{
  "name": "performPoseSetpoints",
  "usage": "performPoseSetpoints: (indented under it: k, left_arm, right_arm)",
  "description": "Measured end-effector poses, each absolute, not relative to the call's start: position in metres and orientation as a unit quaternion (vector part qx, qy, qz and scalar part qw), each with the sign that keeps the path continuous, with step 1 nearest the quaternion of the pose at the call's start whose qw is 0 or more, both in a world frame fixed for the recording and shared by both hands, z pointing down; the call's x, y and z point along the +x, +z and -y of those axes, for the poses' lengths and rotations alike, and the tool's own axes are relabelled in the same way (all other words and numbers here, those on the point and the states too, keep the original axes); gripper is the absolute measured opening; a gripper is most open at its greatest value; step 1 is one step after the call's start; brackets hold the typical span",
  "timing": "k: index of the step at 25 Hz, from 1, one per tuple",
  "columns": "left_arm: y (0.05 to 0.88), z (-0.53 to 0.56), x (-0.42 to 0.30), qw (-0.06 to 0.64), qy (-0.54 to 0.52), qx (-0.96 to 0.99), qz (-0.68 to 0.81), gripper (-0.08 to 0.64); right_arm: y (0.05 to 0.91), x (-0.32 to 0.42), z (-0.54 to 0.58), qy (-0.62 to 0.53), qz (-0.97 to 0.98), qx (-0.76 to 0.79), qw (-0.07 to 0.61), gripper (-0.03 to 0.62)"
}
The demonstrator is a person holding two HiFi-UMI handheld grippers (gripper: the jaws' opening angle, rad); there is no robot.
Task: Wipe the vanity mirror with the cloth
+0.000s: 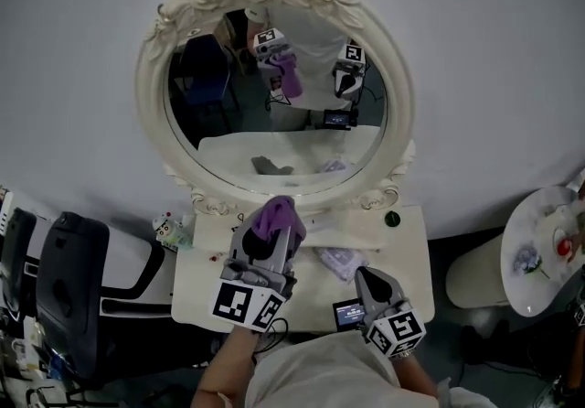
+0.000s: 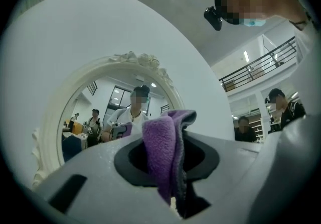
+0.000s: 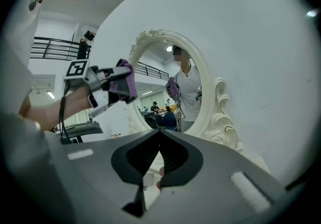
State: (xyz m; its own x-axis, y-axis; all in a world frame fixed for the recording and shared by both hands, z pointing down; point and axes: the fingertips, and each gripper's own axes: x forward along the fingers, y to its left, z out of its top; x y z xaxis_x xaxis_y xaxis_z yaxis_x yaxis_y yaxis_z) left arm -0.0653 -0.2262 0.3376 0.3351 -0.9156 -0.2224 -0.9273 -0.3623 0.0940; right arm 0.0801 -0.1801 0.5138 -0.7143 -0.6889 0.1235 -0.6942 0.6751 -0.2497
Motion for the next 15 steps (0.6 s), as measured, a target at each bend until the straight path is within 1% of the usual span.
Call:
performPoseSetpoints:
  k: [8, 15]
  left_arm:
    - [0.217, 0.309, -0.049, 0.086, 0.114, -0.825, -0.547, 0.095]
    - [0.165, 0.358, -0.044, 0.066, 0.099, -0.834, -0.539, 0.095]
  right_arm:
    - [0.503, 0.097, 0.203, 0.139, 0.899, 0.416, -0.008, 0.008]
    - [0.492, 0.111, 0.209, 0.137, 0.874, 0.465, -0.026, 0.008]
